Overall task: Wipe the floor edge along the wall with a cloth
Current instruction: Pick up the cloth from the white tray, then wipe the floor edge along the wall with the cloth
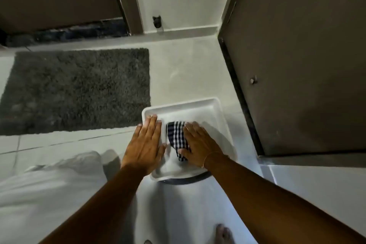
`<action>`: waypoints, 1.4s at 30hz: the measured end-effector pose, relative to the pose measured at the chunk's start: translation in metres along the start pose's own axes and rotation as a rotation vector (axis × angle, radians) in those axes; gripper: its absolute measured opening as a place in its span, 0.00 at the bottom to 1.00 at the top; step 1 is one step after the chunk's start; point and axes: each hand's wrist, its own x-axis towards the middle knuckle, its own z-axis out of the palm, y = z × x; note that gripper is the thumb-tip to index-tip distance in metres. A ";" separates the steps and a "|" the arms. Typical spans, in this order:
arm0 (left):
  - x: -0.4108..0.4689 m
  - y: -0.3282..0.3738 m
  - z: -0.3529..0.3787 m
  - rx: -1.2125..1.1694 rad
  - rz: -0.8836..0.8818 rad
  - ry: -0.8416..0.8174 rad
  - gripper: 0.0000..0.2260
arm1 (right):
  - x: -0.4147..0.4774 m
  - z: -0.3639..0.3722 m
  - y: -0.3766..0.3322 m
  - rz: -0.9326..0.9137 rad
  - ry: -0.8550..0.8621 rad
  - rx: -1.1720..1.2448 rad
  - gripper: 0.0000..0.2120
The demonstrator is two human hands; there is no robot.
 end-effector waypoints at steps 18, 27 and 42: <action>0.014 0.026 0.015 -0.022 0.052 0.139 0.35 | -0.004 0.013 0.018 0.102 0.360 0.216 0.28; -0.043 0.160 0.023 -0.178 0.288 0.194 0.31 | -0.207 0.053 0.083 0.356 0.732 0.409 0.28; -0.020 0.302 0.376 -0.054 0.436 -0.039 0.33 | -0.338 0.427 0.249 0.809 0.283 0.120 0.31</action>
